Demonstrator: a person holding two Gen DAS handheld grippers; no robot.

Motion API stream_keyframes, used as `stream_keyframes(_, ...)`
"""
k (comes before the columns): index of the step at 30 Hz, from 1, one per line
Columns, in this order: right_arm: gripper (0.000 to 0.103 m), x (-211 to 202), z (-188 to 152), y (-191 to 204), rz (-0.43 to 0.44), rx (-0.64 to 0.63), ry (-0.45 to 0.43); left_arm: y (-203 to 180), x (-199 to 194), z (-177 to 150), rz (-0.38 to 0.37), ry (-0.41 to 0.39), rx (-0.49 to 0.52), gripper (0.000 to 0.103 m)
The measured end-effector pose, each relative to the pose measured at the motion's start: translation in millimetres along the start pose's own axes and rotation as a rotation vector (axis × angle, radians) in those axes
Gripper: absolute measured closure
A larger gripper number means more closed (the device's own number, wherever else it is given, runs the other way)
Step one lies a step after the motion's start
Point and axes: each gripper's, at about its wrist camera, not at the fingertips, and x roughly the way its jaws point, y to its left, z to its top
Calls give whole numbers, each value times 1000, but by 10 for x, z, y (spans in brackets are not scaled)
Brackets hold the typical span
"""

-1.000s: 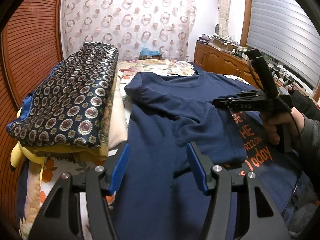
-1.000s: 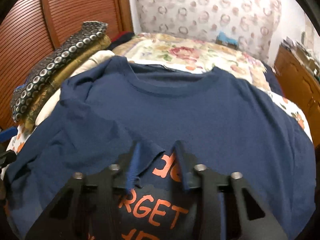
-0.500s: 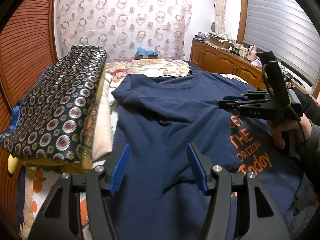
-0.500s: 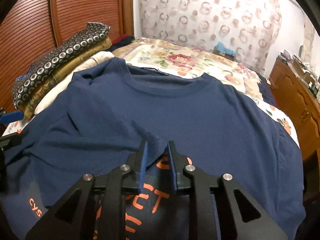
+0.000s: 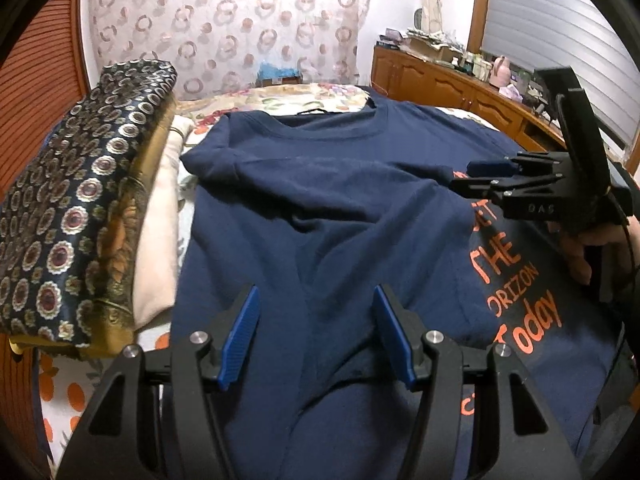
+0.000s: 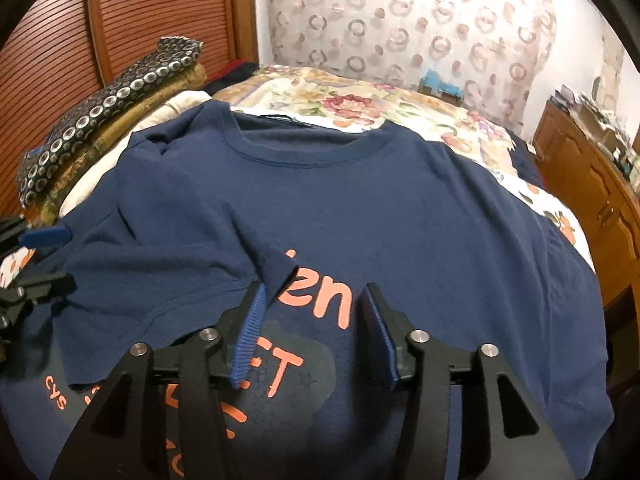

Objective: Fold small clothes

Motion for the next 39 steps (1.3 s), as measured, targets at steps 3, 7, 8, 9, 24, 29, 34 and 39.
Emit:
stream_keyframes(3, 44, 4, -7, -45, 10, 18, 4, 1, 49, -4, 5, 27, -1, 44)
stream_keyframes(7, 36, 6, -10, -31, -21, 12, 6, -36, 60, -17, 22, 33, 16, 44)
stream_keyframes(8, 31, 7, -13, -42, -29, 19, 8, -49, 59, 1, 25, 34, 18, 44)
stream_keyframes(9, 29, 6, -18, -59, -32, 28, 11, -57, 57, -1, 27, 34, 20, 44)
stream_keyframes(24, 30, -1027, -788, -1009, -157, 156, -95, -49, 52, 5, 23, 32, 15, 44)
stream_keyframes(29, 32, -1243, -1150, -1743, -258, 285, -43, -49, 50, 9, 25, 32, 16, 44)
stream_keyframes(34, 43, -1259, -1360, -2125, -230, 382, 2, -48, 51, 12, 25, 32, 16, 44)
stream_keyframes(39, 57, -1299, -1456, -2277, -132, 466, -5, -37, -15, 37, 24, -4, 2, 44)
